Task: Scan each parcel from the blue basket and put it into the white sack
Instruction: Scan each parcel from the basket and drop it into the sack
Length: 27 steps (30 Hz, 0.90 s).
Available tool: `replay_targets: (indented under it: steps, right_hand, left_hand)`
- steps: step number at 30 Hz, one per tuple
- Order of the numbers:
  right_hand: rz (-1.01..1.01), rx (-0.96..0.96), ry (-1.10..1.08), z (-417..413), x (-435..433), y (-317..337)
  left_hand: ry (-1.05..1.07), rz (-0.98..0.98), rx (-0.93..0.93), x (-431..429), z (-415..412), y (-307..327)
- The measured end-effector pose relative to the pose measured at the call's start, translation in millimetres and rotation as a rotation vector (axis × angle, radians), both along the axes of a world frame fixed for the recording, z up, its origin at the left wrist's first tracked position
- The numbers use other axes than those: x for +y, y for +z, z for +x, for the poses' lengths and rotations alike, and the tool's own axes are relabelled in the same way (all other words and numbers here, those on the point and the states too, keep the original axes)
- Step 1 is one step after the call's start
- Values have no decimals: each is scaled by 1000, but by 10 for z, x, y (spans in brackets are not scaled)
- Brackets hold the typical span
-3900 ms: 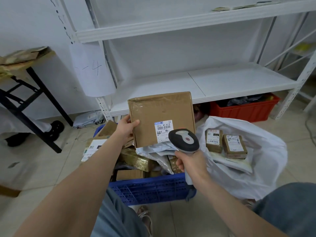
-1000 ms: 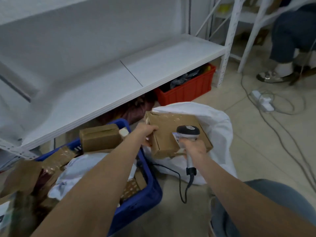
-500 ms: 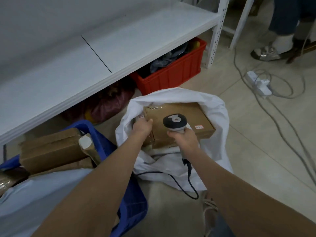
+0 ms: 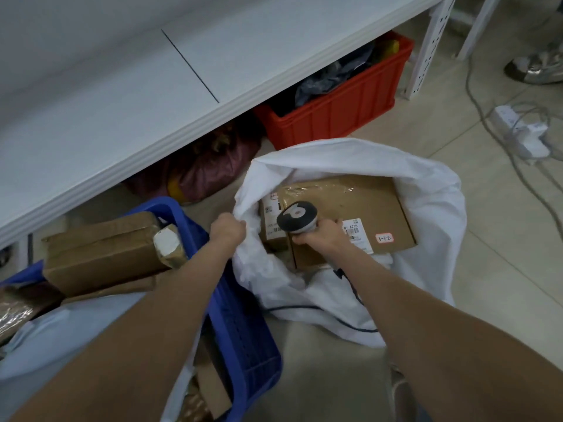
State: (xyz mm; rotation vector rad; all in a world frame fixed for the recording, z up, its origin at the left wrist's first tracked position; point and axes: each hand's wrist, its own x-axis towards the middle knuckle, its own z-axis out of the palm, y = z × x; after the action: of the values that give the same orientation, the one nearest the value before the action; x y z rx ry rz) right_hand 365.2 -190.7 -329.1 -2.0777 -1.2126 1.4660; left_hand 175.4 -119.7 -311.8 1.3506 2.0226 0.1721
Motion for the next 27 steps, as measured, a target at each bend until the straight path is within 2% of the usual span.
replay_targets:
  steps: [2, 5, 8, 13, 20, 27]
  right_hand:
    - [-8, 28, 4, 22, 43, 80]
    - [20, 82, 3, 11, -2, 227]
    - [28, 199, -144, -50, -187, 373]
    - [39, 253, -274, -155, -554, 799]
    - [103, 345, -267, -760, -1155, 1661]
    - [73, 399, -142, -1661, -1641, 2180]
  left_hand:
    - [68, 25, -107, 121, -54, 176]
    - [89, -30, -165, 68, -110, 346]
    - [53, -111, -202, -178, -109, 485]
    - [-41, -50, -91, -604, -168, 1003]
    - [-131, 104, 59, -1492, -774, 1874]
    - [-87, 220, 189, -2198, -1830, 2459]
